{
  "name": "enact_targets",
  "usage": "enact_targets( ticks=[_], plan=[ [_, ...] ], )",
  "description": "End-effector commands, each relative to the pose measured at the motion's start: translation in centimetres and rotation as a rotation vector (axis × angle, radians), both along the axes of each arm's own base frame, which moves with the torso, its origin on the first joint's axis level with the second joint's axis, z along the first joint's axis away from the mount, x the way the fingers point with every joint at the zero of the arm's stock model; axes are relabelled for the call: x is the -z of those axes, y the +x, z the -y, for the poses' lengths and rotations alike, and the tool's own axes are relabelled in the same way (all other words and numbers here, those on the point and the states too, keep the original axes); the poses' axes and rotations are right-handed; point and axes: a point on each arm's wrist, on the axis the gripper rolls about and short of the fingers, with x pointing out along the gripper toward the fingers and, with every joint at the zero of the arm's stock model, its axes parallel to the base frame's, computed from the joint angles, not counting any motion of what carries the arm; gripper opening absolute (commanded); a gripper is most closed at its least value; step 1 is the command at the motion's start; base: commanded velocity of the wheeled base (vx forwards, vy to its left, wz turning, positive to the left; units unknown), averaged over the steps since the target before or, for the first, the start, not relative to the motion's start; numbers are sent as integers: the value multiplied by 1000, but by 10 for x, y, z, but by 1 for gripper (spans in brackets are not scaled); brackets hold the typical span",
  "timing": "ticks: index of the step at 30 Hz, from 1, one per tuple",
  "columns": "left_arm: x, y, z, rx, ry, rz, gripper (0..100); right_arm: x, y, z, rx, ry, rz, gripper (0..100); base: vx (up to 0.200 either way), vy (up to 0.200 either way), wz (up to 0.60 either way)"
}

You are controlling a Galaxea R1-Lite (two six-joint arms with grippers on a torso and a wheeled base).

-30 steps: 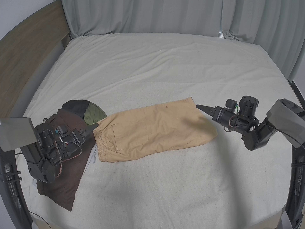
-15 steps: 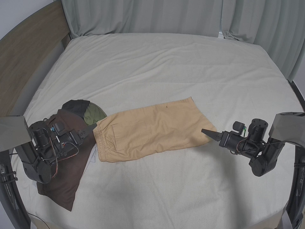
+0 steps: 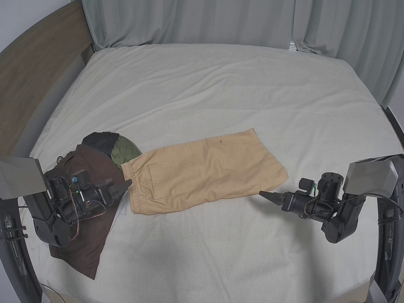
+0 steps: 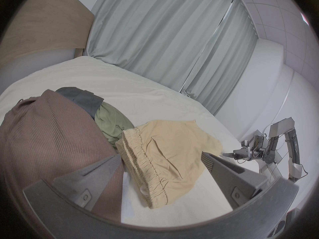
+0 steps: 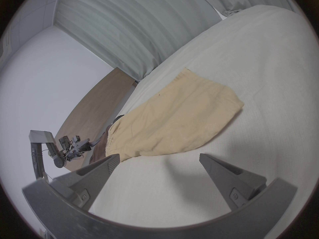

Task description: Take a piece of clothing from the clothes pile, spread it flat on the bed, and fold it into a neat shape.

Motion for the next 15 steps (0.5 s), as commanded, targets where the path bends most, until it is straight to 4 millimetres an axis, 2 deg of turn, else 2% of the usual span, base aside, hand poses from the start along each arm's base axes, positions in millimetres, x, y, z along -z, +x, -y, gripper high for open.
enact_targets(
  ticks=[1, 6, 12, 15],
  plan=[
    [5, 0, -1, -3, 1, -13, 100, 16, 3, -9, 10, -14, -25, 100, 0, 0, 0],
    [5, -1, 4, 9, 4, -16, 100, 35, 9, -23, 73, -34, -44, 100, 0, 0, 0],
    [1, -3, 7, 19, 5, -8, 100, 31, 11, -42, 99, 39, -75, 100, 0, 0, 0],
    [0, -3, 8, 22, 5, -3, 100, 28, 18, -46, 120, 48, -52, 100, 0, 0, 0]
  ],
)
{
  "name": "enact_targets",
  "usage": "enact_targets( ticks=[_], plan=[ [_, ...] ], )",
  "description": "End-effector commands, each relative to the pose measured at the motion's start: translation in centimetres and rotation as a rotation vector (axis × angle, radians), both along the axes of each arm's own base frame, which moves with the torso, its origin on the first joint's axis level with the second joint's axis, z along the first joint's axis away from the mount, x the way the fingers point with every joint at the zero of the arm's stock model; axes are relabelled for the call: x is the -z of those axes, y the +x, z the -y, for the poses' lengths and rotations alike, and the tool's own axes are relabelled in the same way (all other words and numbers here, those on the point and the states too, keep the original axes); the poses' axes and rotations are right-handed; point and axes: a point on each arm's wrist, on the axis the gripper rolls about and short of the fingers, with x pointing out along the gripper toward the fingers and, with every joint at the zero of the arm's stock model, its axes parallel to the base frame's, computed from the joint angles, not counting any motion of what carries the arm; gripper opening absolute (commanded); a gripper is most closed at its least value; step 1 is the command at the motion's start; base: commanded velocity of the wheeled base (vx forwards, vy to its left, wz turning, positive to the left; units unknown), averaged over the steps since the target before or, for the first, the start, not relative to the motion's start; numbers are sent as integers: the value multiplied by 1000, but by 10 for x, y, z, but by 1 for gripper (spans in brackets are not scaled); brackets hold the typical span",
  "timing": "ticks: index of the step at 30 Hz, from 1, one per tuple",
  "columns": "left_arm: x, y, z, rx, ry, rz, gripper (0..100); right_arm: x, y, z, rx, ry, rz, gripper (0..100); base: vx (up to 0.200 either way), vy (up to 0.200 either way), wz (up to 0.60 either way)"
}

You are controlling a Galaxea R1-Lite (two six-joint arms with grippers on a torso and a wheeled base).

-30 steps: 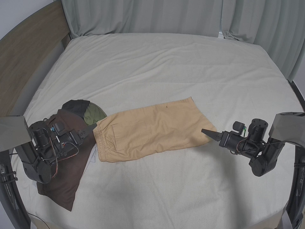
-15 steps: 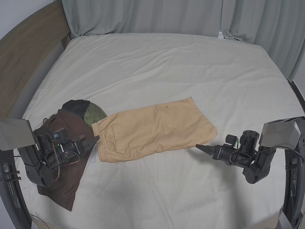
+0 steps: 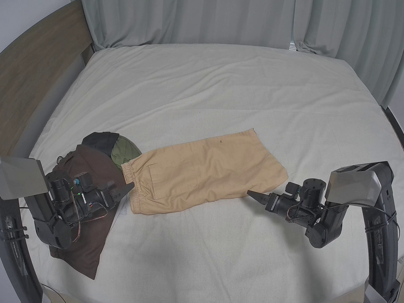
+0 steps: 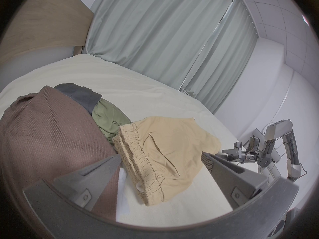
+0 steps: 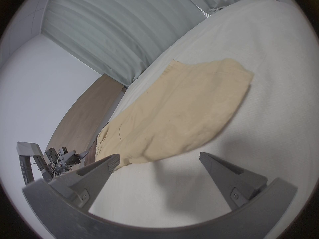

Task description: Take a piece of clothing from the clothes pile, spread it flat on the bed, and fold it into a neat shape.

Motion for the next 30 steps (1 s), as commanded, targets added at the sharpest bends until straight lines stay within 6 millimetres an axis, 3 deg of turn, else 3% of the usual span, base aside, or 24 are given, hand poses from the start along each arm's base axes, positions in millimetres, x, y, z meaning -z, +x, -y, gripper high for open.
enact_targets(
  ticks=[1, 5, 9, 20, 21, 30],
  plan=[
    [-4, 0, 3, 9, -2, 15, 100, 6, 8, -13, 6, 6, 14, 100, 0, 0, 0],
    [-1, 0, 2, 7, -2, 5, 100, 18, 18, -22, 43, 11, 27, 100, 0, 0, 0],
    [4, -3, 11, 32, 0, -19, 100, 14, 26, -29, 67, 55, 42, 100, 0, 0, 0],
    [-1, -1, 9, 13, 0, 1, 100, 12, 35, -40, 99, 127, 78, 100, 0, 0, 0],
    [-1, -1, 9, 13, 0, 2, 100, 11, 36, -40, 99, 129, 79, 0, 0, 0, 0],
    [0, 0, 9, 13, -1, -2, 100, 12, 36, -39, 101, 127, 75, 0, 0, 0, 0]
  ],
)
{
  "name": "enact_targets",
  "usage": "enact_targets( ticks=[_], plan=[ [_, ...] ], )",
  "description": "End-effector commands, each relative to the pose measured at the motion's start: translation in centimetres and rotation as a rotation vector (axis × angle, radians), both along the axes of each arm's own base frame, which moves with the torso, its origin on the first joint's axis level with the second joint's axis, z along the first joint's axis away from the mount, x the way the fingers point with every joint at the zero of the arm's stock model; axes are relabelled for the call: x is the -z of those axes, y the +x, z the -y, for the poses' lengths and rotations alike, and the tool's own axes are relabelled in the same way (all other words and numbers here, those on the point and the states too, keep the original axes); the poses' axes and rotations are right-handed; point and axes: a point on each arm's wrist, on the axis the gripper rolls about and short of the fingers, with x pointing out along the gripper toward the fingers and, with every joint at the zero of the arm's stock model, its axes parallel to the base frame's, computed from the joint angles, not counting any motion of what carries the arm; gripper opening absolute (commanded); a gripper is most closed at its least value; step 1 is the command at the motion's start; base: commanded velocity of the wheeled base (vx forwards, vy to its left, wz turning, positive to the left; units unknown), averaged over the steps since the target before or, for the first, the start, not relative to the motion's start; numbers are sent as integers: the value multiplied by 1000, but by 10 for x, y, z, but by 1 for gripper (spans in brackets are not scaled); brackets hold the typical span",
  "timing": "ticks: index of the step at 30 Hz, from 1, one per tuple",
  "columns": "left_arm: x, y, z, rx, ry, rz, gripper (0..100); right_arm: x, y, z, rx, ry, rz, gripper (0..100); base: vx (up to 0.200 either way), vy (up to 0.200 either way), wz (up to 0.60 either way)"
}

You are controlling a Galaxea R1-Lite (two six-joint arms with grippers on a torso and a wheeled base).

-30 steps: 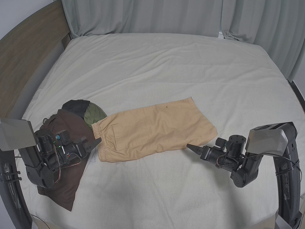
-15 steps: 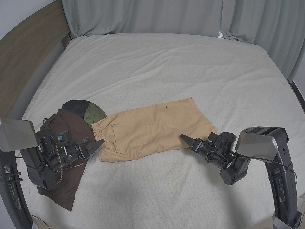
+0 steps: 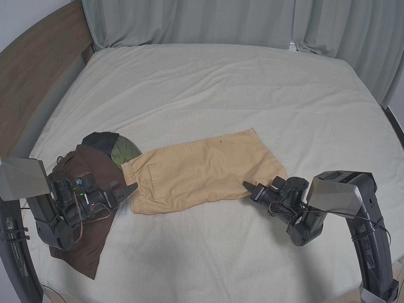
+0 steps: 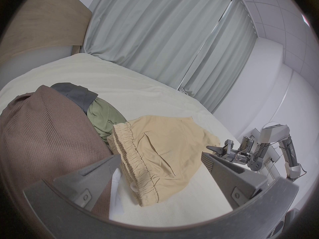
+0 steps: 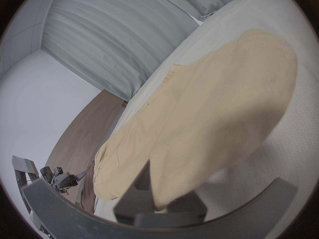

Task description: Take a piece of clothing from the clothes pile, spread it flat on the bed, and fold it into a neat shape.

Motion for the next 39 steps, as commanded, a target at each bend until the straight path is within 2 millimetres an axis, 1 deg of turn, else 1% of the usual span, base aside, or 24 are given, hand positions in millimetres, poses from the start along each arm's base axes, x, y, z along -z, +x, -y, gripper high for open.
enact_targets(
  ticks=[1, 9, 12, 16, 19, 21, 23, 29, 30, 33, 34, 36, 37, 39],
  plan=[
    [1, 0, 0, 0, -1, -2, 100, 1, -1, 0, -1, -1, 0, 0, 0, 0, 0],
    [2, 1, 0, -2, -3, -4, 100, 3, -4, 2, -3, -9, -13, 0, 0, 0, 0],
    [2, 1, 0, -2, -3, -5, 100, -1, -9, 2, -8, -13, -22, 0, 0, 0, 0],
    [1, 2, -2, -5, -6, -4, 100, -22, -16, 4, -14, -11, -13, 0, 0, 0, 0],
    [1, 3, -3, -8, -6, 1, 100, -31, -20, 5, -16, -15, -10, 0, 0, 0, 0],
    [-1, 4, -4, -14, -4, 14, 100, -46, -26, 8, -18, -16, 3, 0, 0, 0, 0],
    [-3, 4, -6, -18, -7, 17, 100, -51, -33, 9, -20, -21, -6, 0, 0, 0, 0],
    [-1, 6, -9, -27, -9, 11, 100, -42, -48, 21, -17, -97, -40, 0, 0, 0, 0],
    [-1, 6, -9, -29, -10, 12, 100, -40, -55, 24, -17, -116, -58, 0, 0, 0, 0],
    [-1, 6, -10, -33, -12, 11, 100, -39, -64, 27, -19, -134, -84, 0, 0, 0, 0],
    [-2, 5, -11, -36, -20, 6, 100, -37, -71, 30, -20, -145, -103, 0, 0, 0, 0],
    [-1, 5, -11, -36, -23, 3, 100, -37, -72, 30, -20, -146, -106, 0, 0, 0, 0],
    [-1, 5, -13, -45, -33, -4, 100, -37, -81, 34, -22, -164, -122, 0, 0, 0, 0],
    [0, 5, -15, -47, -31, -4, 100, -34, -88, 39, -23, -192, -142, 0, 0, 0, 0]
  ],
)
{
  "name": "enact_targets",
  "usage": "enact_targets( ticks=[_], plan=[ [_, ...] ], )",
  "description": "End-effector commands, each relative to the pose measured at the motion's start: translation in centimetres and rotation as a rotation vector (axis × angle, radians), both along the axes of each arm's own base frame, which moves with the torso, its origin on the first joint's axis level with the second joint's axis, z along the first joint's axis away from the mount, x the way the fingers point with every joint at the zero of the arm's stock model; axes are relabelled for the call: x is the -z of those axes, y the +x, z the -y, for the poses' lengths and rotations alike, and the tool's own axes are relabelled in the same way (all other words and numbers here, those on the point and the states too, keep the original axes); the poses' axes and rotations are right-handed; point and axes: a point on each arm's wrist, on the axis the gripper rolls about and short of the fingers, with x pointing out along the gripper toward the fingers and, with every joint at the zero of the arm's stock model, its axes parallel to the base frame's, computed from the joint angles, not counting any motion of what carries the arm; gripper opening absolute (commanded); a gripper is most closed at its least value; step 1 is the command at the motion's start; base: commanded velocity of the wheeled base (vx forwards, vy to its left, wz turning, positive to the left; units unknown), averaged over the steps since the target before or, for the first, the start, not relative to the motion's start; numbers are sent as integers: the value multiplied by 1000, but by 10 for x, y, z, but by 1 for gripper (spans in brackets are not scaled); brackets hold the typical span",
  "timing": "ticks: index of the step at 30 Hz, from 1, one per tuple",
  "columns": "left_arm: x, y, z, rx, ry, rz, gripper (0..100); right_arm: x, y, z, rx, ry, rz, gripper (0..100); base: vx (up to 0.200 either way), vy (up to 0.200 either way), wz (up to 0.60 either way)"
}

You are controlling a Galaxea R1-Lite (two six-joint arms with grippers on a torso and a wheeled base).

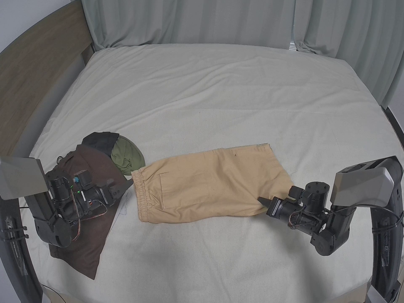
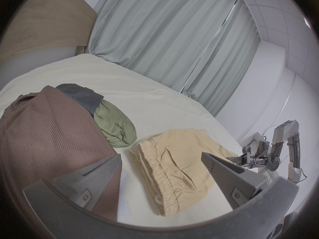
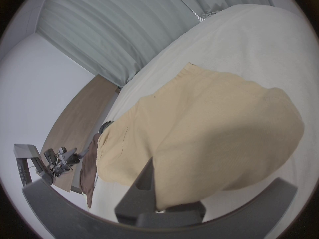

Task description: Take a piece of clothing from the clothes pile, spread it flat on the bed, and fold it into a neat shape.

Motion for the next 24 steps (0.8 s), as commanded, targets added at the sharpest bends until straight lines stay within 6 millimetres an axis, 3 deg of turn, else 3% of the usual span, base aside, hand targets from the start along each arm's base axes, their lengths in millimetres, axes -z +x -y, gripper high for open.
enact_targets(
  ticks=[1, 10, 13, 24],
  plan=[
    [1, 0, -5, -12, -8, -6, 100, -2, -18, 9, -1, -40, -33, 0, 0, 0, 0],
    [-1, 0, -10, 6, -13, 1, 100, -8, -48, 28, 7, -117, -82, 0, 0, 0, 0],
    [-3, -4, -9, 82, -25, 1, 100, -6, -56, 33, 7, -134, -108, 0, 0, 0, 0],
    [-7, -10, -8, 176, -43, 5, 100, -6, -58, 31, -3, -135, -115, 0, 0, 0, 0]
  ],
)
